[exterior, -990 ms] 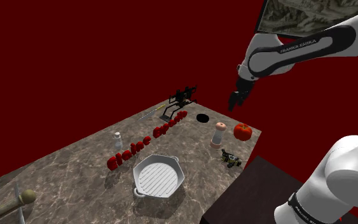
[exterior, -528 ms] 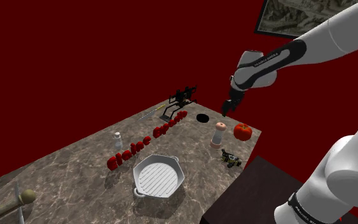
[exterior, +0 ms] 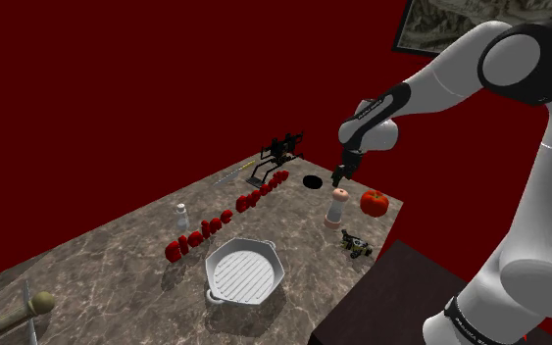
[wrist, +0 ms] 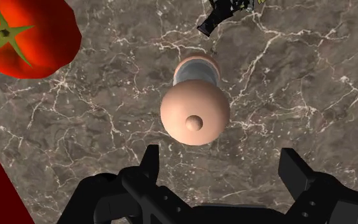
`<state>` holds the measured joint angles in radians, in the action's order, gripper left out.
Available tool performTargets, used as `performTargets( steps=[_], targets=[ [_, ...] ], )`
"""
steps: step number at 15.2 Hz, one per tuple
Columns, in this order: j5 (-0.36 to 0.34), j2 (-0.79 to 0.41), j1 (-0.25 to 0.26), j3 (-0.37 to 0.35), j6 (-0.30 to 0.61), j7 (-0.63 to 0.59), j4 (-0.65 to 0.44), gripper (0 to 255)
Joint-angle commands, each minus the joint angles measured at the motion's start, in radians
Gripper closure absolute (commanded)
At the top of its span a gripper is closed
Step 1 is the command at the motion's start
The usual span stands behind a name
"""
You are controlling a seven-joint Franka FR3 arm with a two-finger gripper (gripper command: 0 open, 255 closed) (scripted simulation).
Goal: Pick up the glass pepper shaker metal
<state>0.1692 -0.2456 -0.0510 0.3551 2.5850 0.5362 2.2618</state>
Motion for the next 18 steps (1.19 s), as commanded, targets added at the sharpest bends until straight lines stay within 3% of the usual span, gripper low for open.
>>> performTargets(
  steps=[1,12,13,18],
  targets=[
    [0.053,-0.082,-0.031,-0.019,0.023,0.053,-0.054,0],
    [0.129,-0.21,-0.08,-0.075,0.11,0.113,-0.092,0],
    [0.13,-0.211,-0.081,-0.076,0.112,0.114,-0.091,255],
    [0.13,-0.211,-0.081,-0.075,0.112,0.114,-0.091,255]
  ],
)
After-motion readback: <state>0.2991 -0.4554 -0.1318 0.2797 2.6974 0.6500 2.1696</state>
